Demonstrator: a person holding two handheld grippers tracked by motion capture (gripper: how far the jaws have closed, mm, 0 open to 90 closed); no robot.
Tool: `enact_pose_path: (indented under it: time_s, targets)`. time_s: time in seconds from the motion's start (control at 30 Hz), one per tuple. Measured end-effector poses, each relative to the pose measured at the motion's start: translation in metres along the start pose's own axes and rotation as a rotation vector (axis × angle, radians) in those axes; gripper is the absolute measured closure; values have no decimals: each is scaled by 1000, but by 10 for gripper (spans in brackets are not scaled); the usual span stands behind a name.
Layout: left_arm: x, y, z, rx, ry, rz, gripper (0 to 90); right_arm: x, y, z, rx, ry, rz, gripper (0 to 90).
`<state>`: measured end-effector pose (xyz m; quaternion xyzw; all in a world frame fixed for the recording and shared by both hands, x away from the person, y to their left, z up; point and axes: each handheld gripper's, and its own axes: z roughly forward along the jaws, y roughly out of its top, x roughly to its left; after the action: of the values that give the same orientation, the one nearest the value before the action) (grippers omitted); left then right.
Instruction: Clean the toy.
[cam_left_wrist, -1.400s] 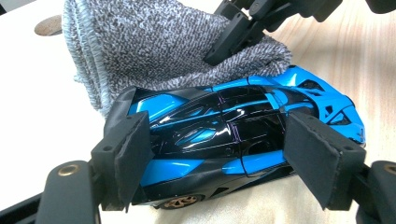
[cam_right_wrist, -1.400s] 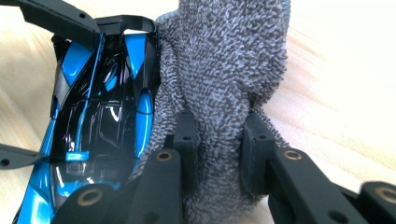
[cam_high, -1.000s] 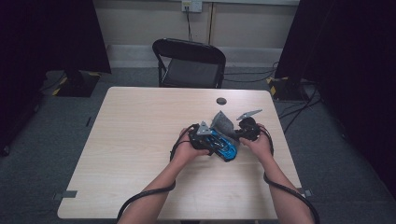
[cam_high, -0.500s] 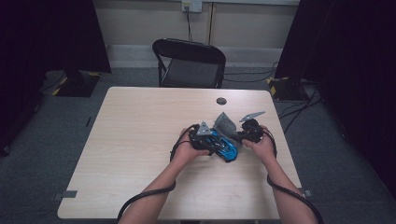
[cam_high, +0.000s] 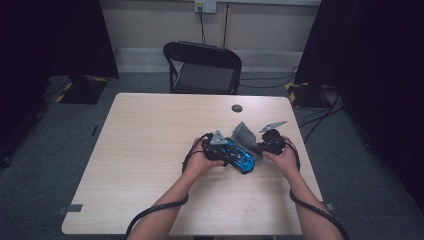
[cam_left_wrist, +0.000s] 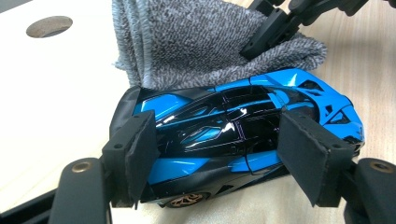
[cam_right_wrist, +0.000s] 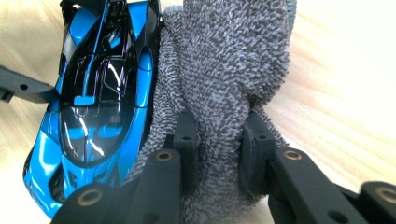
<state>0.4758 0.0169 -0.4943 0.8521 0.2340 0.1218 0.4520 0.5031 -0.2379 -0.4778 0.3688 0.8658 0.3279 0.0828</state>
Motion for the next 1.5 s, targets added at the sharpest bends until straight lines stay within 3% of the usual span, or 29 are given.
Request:
enact_pose_path:
  time_s: [1.5]
  targets:
    - [-2,2,0,24,18,17,288,2,-38,-31,2,-20,0,713]
